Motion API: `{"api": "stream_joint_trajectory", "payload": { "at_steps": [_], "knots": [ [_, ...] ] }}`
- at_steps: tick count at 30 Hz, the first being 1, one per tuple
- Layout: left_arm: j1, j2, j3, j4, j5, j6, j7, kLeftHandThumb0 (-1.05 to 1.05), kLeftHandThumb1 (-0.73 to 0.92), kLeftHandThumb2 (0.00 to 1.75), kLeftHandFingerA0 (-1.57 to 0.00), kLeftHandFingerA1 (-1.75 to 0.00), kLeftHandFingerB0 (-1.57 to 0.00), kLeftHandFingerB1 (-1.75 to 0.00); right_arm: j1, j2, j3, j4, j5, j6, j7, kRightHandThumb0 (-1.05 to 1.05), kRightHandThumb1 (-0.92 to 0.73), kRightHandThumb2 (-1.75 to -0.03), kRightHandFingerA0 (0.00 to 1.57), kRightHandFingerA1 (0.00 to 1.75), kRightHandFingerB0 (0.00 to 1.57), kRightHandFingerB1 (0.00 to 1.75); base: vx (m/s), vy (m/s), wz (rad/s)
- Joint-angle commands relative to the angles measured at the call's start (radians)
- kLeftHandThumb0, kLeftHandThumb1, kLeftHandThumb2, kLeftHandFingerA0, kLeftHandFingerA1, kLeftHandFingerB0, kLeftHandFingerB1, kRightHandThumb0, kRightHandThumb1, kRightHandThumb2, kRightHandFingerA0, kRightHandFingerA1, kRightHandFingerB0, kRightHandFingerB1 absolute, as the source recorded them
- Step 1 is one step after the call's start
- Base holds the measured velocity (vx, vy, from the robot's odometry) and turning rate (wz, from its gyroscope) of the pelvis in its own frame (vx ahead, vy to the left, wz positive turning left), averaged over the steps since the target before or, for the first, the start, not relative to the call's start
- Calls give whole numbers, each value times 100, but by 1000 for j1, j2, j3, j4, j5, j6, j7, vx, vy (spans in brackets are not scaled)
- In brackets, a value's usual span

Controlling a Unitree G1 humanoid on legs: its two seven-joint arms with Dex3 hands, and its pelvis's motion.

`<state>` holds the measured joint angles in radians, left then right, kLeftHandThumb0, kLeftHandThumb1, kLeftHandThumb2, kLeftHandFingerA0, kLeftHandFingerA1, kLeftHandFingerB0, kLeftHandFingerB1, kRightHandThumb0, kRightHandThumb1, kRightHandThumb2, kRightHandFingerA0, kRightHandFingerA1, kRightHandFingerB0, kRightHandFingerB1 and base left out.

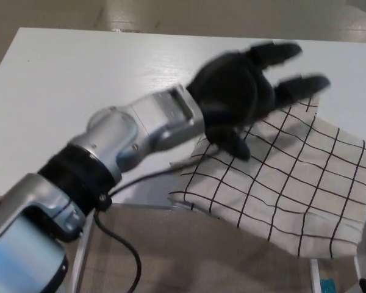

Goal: Use the left hand to fold a white towel with checkered patterns in half.

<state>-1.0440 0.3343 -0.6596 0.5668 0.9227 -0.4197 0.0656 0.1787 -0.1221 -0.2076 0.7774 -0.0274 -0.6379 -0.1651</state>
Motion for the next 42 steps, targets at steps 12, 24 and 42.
{"api": "stream_joint_trajectory", "payload": {
  "at_steps": [12, 24, 42],
  "knots": [
    [-16, 184, 562, -150, -708, 266, -590, -100, 66, 63, 0, 0, 0, -10, 18, -24, 2, 54, -11, 14, 4, -43, -64, -59, 62, 80, 56, 59, 0, 0, 0],
    [616, 393, 734, -724, -987, 125, -671, -82, 49, 94, 0, -9, 0, -24, 30, -27, 4, 90, 8, 24, 44, -41, -64, -59, 59, 81, 56, 63, 0, 0, 0],
    [1573, 313, 1129, -918, -1639, 281, -1149, -59, 39, 69, -10, -28, -7, -31, 49, -4, 23, 145, -15, 43, 11, -45, -64, -59, 59, 71, 52, 56, 0, 0, 0]
  ]
}}
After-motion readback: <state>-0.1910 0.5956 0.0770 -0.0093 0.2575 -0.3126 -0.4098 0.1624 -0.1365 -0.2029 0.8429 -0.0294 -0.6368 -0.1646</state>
